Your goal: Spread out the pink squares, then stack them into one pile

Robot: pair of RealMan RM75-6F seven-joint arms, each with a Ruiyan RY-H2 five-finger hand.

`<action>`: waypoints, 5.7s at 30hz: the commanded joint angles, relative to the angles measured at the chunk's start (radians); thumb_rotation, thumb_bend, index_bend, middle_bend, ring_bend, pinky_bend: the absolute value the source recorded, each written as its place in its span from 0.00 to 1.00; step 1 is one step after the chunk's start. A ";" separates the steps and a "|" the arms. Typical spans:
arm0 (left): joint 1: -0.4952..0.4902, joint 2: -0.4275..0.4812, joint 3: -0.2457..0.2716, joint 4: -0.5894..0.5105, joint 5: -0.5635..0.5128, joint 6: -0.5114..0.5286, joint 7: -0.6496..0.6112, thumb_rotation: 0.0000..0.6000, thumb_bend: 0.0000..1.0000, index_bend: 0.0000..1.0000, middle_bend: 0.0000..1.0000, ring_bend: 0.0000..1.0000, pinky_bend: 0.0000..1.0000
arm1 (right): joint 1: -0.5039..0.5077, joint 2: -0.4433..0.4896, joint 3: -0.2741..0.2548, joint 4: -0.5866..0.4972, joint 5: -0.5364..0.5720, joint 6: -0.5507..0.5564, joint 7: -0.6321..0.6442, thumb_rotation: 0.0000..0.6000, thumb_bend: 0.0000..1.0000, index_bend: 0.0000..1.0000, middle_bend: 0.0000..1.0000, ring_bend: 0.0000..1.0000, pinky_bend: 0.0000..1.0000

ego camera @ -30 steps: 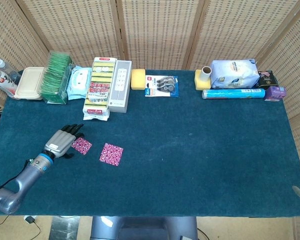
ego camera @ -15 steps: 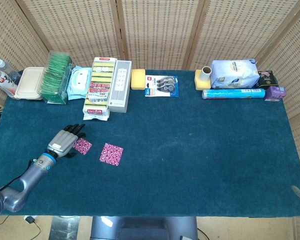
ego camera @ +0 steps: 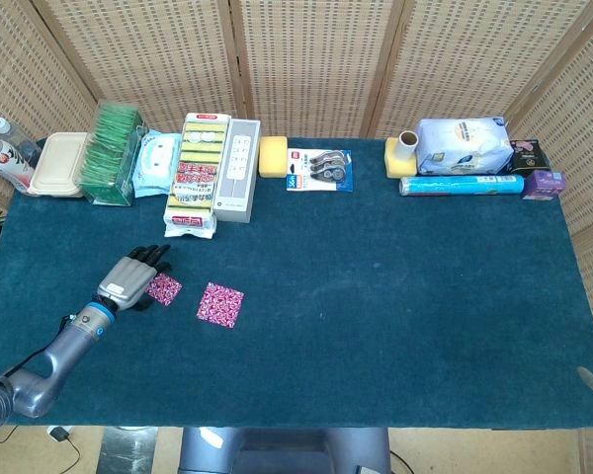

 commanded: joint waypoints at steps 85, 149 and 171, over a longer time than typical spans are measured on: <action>-0.273 -0.080 -0.079 -0.535 -0.801 0.184 0.824 1.00 0.25 0.23 0.00 0.00 0.09 | -0.012 0.022 -0.001 0.010 -0.013 0.013 0.069 1.00 0.03 0.21 0.05 0.00 0.00; -0.333 -0.081 -0.026 -0.569 -0.865 0.169 0.792 1.00 0.23 0.23 0.00 0.00 0.09 | -0.016 0.025 0.002 0.010 -0.010 0.020 0.082 1.00 0.03 0.21 0.05 0.00 0.00; -0.252 0.084 -0.005 -0.725 -0.626 0.244 0.654 1.00 0.23 0.02 0.00 0.00 0.09 | -0.016 0.023 0.001 0.010 -0.015 0.022 0.077 1.00 0.03 0.21 0.05 0.00 0.00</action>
